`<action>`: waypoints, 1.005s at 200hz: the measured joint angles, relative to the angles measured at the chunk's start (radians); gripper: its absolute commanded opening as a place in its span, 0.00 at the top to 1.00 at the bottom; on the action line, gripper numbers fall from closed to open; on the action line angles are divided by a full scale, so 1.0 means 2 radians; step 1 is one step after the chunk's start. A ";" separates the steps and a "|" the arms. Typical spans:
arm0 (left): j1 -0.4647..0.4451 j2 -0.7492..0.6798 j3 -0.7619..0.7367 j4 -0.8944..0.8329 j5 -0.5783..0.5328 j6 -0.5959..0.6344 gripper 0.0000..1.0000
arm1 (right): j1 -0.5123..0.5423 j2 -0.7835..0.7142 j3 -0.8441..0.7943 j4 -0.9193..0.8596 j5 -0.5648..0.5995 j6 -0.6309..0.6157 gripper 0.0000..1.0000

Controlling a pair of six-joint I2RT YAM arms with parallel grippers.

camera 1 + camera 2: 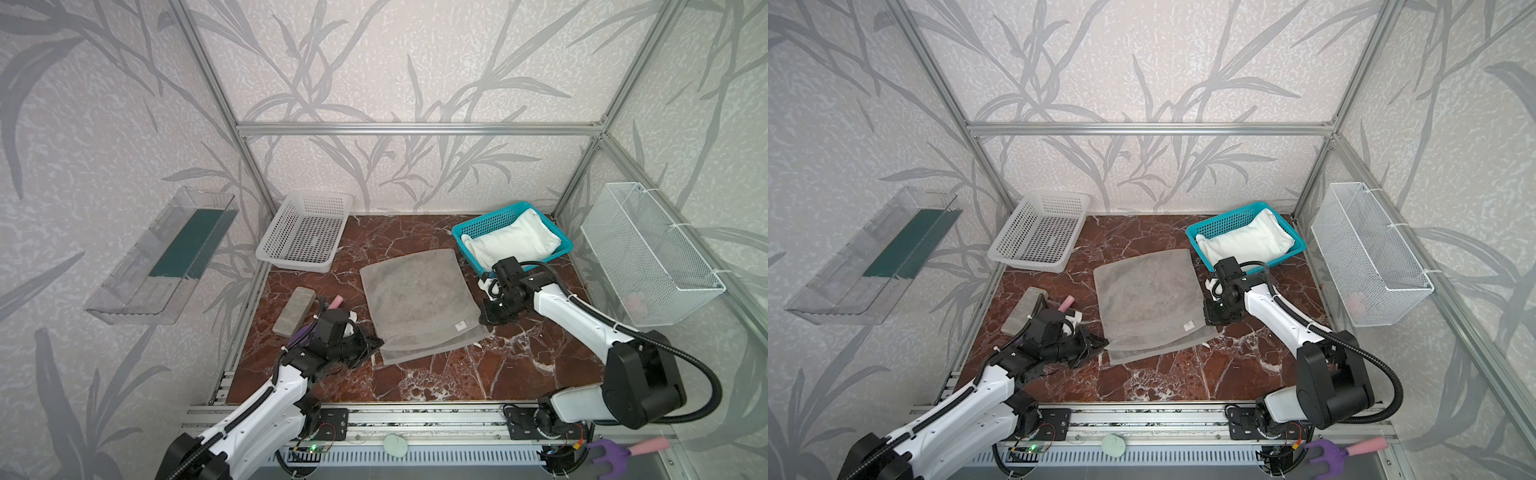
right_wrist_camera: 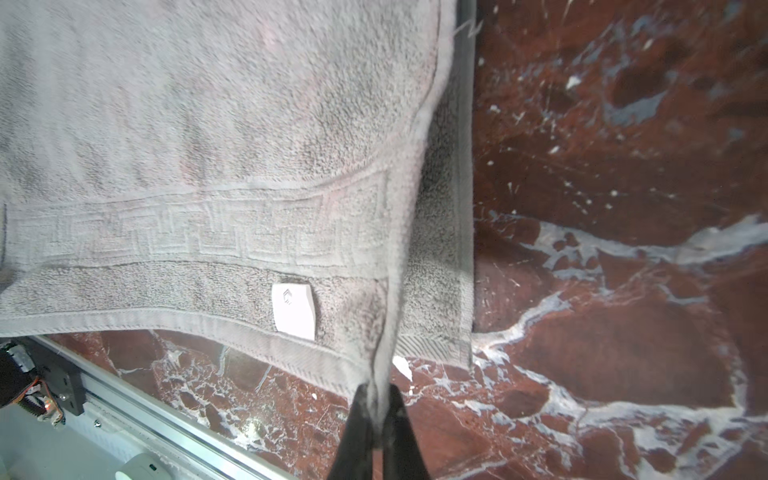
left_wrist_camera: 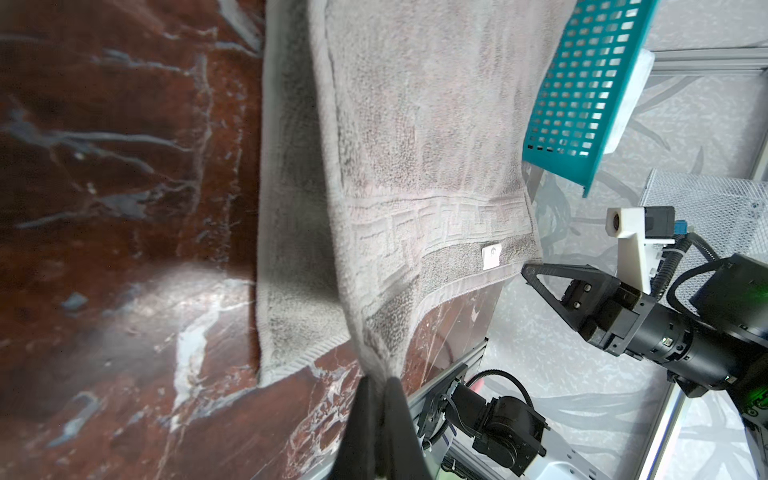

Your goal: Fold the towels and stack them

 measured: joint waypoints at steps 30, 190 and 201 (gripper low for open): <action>-0.028 -0.003 0.002 -0.012 -0.009 -0.004 1.00 | -0.019 -0.009 0.000 -0.017 0.005 -0.014 1.00; -0.065 0.076 0.036 -0.019 -0.063 0.046 0.61 | -0.042 0.095 -0.047 0.017 0.043 -0.006 0.84; -0.065 0.120 0.057 -0.011 -0.060 0.060 0.61 | -0.040 0.095 -0.048 0.018 0.043 -0.003 0.87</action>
